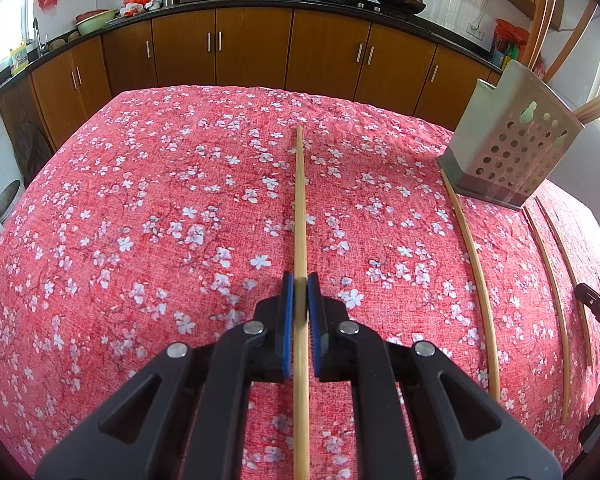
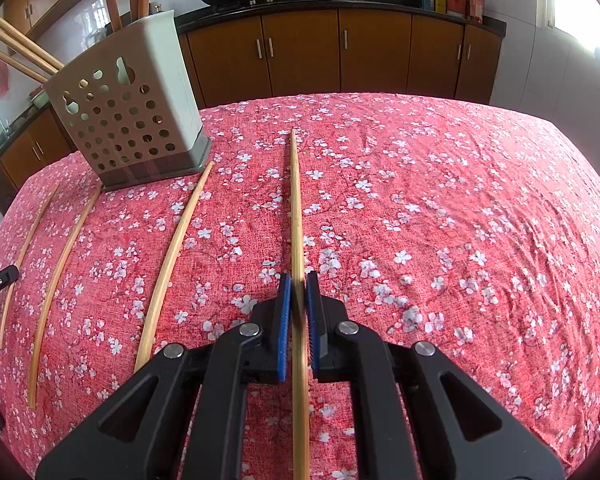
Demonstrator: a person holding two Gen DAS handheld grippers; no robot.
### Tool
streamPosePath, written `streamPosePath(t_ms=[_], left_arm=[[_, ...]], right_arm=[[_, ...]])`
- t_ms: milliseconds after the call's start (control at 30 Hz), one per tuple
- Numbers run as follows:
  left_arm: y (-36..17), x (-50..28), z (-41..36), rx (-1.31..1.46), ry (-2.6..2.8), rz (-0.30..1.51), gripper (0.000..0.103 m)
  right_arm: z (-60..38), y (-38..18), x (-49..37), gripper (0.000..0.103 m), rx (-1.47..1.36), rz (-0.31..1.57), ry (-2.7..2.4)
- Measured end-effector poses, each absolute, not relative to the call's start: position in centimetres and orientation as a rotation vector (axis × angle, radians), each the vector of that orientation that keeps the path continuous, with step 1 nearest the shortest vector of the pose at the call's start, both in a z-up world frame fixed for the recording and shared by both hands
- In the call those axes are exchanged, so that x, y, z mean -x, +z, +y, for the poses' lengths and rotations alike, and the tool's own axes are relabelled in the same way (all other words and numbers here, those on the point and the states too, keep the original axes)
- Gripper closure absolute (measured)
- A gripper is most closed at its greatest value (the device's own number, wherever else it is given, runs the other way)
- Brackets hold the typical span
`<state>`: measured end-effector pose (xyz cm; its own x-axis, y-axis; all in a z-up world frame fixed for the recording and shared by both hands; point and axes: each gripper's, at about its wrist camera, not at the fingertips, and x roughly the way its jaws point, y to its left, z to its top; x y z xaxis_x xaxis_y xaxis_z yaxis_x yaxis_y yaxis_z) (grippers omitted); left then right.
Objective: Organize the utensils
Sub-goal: 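Hold the grasped chopsticks against the table with both tools, then raise the left tool's chopstick over the holder while the right tool carries its own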
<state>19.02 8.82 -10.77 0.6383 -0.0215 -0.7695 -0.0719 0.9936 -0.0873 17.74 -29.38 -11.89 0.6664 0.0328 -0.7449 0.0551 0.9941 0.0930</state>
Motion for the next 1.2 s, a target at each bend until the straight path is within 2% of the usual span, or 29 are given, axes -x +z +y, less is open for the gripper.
streamPosePath(t_ms=[867,1200], left_arm=[[-10.7,-17.2,6.9,-0.002,0.015,0.892,0.095],[-4.6,-15.3,7.1,0.055,-0.037,0.724,0.095]], right_arm=[[-29.7,-11.2,-15.9,0.096,-0.125,0.825,0.002],[-30.7,-5.4,-13.8,0.096,-0.151,0.641,0.004]])
